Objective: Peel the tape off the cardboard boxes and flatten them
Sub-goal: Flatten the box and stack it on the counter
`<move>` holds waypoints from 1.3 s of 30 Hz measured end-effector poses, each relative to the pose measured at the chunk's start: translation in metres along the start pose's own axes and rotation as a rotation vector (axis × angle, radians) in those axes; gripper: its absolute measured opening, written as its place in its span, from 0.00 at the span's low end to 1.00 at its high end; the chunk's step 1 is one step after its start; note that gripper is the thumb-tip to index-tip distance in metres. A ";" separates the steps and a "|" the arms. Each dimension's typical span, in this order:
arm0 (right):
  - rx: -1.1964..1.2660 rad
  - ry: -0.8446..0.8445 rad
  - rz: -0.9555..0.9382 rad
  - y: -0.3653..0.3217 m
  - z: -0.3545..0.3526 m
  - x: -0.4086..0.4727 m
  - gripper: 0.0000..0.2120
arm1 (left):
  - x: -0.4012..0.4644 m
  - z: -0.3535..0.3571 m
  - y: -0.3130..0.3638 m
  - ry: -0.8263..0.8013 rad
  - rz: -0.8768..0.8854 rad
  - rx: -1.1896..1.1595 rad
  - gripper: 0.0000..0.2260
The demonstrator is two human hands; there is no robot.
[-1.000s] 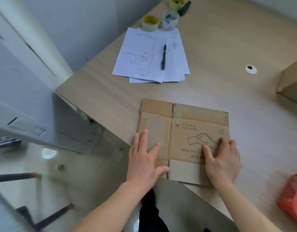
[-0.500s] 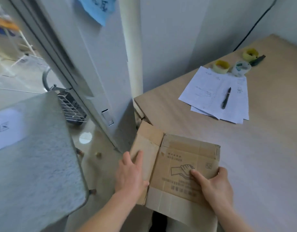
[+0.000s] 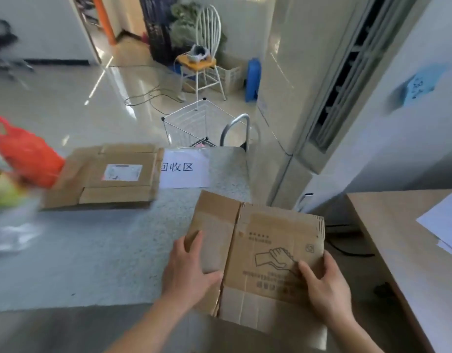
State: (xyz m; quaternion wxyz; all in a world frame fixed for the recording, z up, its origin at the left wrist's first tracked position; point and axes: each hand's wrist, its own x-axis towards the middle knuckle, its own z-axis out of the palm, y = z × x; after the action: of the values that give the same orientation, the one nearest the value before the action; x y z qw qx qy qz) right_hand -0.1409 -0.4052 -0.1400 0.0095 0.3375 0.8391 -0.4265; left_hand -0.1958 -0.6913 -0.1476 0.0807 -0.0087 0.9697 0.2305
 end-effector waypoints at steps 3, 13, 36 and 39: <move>-0.038 -0.039 -0.073 -0.035 0.036 -0.011 0.30 | 0.000 -0.030 -0.041 0.056 -0.067 -0.001 0.47; -0.101 -0.170 -0.289 -0.130 0.105 -0.010 0.34 | 0.012 -0.088 -0.108 0.189 -0.239 0.010 0.47; -0.225 -0.253 -0.542 -0.282 0.304 0.011 0.07 | 0.122 -0.179 -0.274 0.219 -0.438 0.061 0.49; -0.252 -0.249 -0.541 -0.310 0.337 0.021 0.08 | 0.160 -0.198 -0.302 0.196 -0.421 0.058 0.48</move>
State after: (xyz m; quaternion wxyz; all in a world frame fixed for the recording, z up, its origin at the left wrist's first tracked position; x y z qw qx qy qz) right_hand -0.4270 -0.7637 -0.1404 0.0403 0.0434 0.9370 -0.3442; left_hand -0.3673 -1.0471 -0.1333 0.0327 -0.2309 0.9558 0.1788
